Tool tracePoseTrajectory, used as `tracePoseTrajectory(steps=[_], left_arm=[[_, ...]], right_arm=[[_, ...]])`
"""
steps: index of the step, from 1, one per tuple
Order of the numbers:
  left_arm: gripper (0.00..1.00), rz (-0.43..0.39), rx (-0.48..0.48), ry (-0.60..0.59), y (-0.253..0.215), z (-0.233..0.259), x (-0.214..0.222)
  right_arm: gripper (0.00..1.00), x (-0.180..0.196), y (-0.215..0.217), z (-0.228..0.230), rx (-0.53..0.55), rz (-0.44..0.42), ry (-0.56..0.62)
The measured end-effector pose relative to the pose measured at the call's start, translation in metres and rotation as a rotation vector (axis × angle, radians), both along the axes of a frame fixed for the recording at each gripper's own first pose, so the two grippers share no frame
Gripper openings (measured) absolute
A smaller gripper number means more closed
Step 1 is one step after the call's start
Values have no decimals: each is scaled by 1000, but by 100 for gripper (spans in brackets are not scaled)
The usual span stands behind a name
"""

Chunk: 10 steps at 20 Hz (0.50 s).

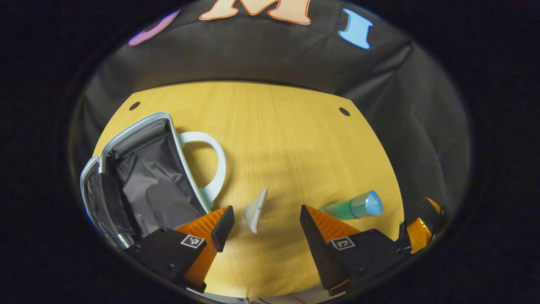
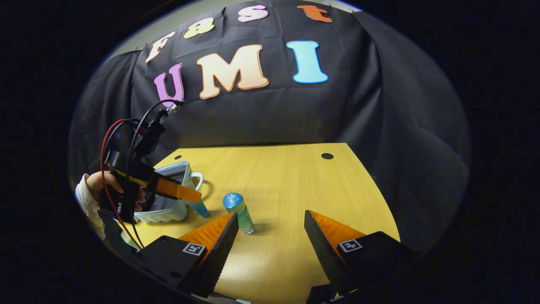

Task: First open the suitcase, pack the skin care products into it, and then close the suitcase.

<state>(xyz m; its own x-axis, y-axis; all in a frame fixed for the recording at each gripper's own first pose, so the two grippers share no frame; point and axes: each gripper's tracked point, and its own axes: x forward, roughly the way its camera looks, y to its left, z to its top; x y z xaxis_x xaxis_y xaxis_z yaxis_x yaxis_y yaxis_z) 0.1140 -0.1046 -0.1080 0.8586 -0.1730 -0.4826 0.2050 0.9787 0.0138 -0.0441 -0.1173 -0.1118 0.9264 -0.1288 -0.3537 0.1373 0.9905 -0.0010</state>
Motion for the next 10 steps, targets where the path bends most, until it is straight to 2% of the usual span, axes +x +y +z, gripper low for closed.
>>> tracePoseTrajectory(steps=[2,3,5,6,9,10], left_arm=[[89,14,0,16,0,-9,9],[88,18,2,25,1,-13,12],[82,27,23,40,5,-21,18],[74,30,32,39,7,-24,20],[60,35,43,56,9,-32,24],[50,37,42,58,10,-33,25]], right_arm=[[95,2,0,-7,3,-1,11],[98,3,2,-11,8,3,19],[95,7,7,-15,2,18,30],[95,8,8,-18,-6,24,35],[98,13,13,-19,-11,35,33],[98,15,15,-20,-10,39,31]])
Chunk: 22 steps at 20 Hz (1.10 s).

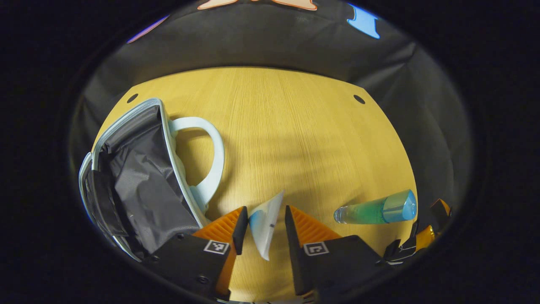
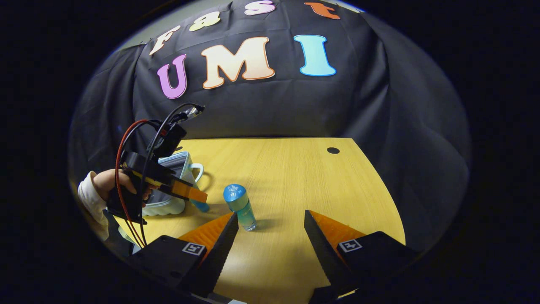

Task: First open the suitcase, pack the skin care products into it, and then close the suitcase.

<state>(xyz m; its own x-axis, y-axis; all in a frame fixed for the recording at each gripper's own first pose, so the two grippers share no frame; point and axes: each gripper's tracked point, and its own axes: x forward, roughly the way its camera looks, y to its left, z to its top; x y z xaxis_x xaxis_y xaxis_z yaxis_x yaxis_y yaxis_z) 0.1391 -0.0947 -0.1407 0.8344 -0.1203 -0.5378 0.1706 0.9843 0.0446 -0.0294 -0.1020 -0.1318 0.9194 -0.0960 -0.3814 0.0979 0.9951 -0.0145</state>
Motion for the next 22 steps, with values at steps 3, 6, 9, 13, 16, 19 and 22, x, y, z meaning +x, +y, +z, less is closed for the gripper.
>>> tracePoseTrajectory(steps=[3,6,9,13,16,19,22], left_arm=[[31,9,-21,2,2,-1,1],[26,4,-30,22,4,-3,-5],[24,-18,-54,33,0,0,-17],[25,-72,-105,12,-10,30,-43],[24,-101,-157,7,-10,52,-62],[24,-67,-156,1,19,71,-77],[24,-22,-162,33,58,79,-95]], right_arm=[[98,2,6,-6,-6,12,1],[98,4,14,-13,0,29,11],[98,9,23,-22,3,59,19],[95,22,35,-39,3,110,34],[99,34,43,-51,-2,151,39],[95,50,45,-65,-17,183,48],[99,68,48,-76,-24,211,51]])
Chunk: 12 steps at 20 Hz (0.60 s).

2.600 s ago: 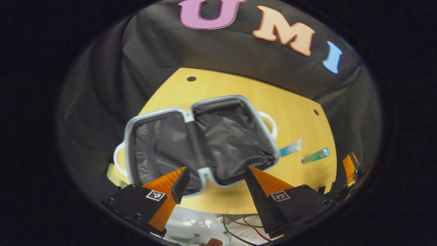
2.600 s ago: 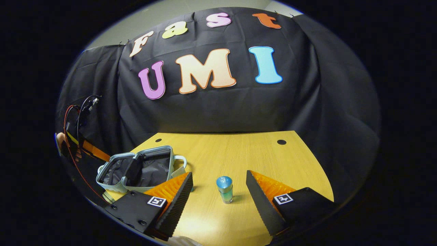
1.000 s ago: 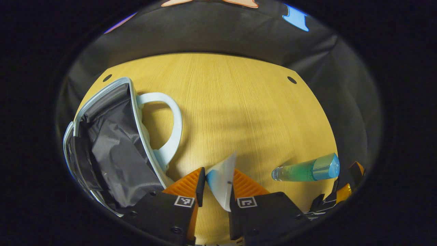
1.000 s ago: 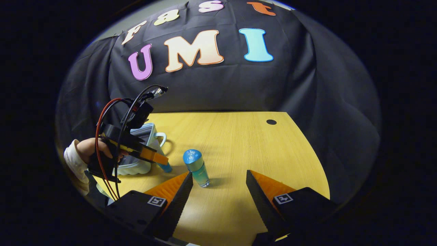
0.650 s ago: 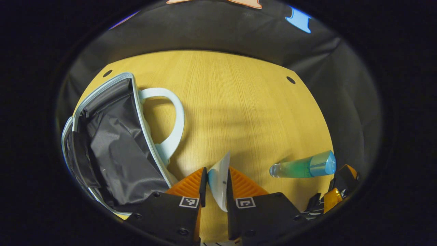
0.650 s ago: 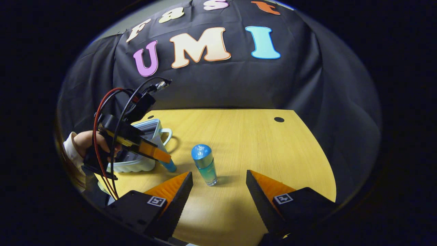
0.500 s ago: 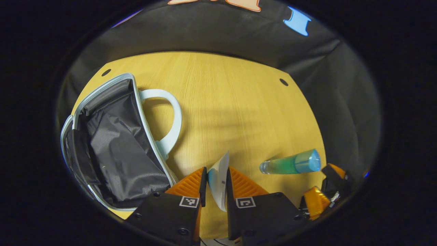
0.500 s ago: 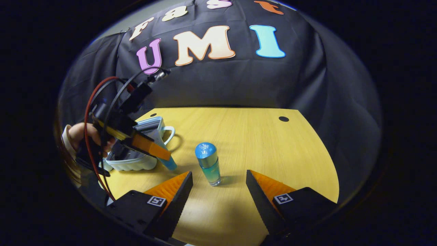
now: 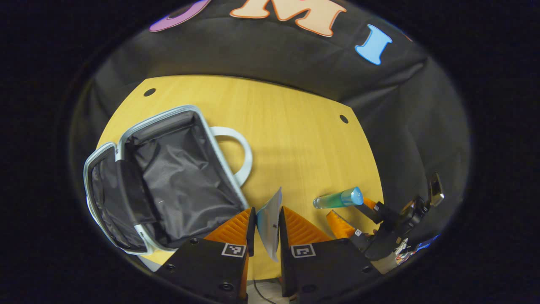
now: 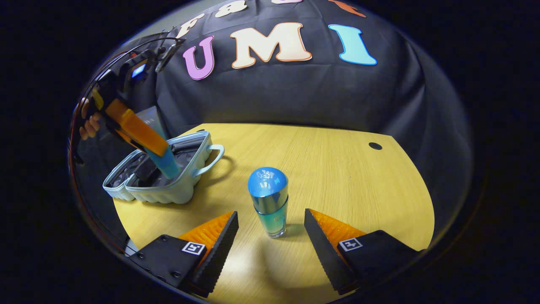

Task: First open the suitcase, pack the skin care products into it, and then close the suitcase.

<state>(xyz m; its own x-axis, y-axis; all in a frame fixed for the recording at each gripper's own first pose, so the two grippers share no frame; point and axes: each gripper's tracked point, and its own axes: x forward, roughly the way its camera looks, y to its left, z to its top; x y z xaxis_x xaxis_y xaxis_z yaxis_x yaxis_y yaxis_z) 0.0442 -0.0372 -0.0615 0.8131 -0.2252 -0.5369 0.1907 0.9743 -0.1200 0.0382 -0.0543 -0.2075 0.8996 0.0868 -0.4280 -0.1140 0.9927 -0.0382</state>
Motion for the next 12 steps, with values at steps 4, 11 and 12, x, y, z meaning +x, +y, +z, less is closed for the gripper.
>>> tracePoseTrajectory(steps=[4,11,12], left_arm=[[24,84,2,98,60,-12,-13],[24,133,92,291,117,-38,-23],[24,132,84,316,119,-42,-22]], right_arm=[[99,16,-3,-11,-1,14,2],[63,30,-3,-34,-38,14,36],[53,31,-1,-33,-38,14,30]])
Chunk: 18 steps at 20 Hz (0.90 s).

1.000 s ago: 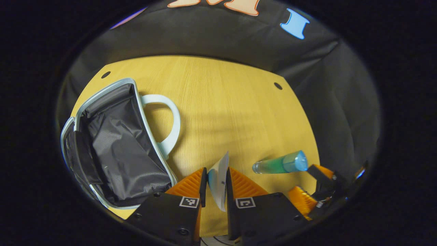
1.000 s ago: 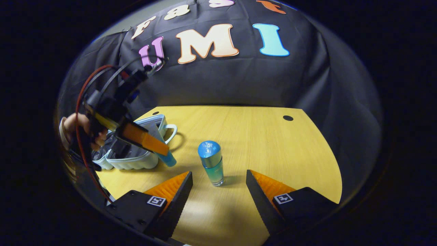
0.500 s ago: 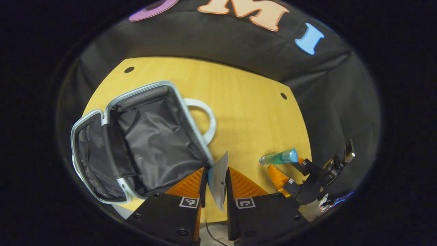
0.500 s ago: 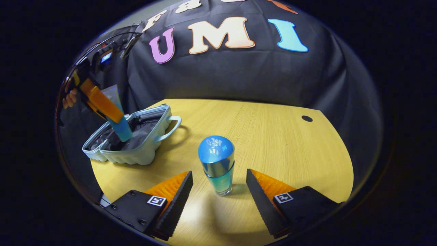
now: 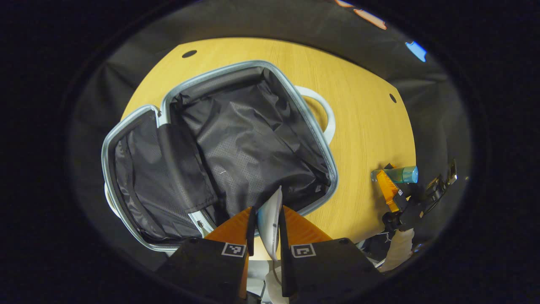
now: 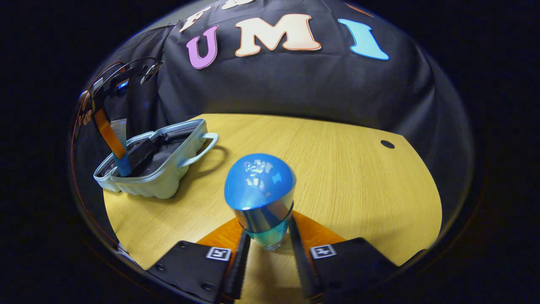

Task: First open the suitcase, pack the skin care products into it, and then close the suitcase.

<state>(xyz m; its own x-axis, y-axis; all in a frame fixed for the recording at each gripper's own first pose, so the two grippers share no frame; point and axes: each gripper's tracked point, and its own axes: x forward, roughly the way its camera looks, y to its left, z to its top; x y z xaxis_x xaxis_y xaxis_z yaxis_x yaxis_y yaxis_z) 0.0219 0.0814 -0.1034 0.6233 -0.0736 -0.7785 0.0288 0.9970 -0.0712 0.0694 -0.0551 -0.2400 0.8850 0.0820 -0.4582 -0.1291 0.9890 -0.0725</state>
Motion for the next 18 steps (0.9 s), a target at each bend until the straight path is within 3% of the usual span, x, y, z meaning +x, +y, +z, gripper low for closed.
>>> tracePoseTrajectory(steps=[6,8,9,12,18], left_arm=[[26,27,15,93,15,-13,9],[34,21,39,84,21,-9,14],[43,18,49,72,24,-8,16],[89,12,103,25,33,2,19],[93,32,134,-99,53,32,7]], right_arm=[[42,-1,1,-2,-19,-11,36],[43,-1,1,-2,-23,-23,57],[41,-2,2,-1,-23,-28,64],[41,-3,7,10,-11,-45,67],[41,4,48,52,20,-13,38]])
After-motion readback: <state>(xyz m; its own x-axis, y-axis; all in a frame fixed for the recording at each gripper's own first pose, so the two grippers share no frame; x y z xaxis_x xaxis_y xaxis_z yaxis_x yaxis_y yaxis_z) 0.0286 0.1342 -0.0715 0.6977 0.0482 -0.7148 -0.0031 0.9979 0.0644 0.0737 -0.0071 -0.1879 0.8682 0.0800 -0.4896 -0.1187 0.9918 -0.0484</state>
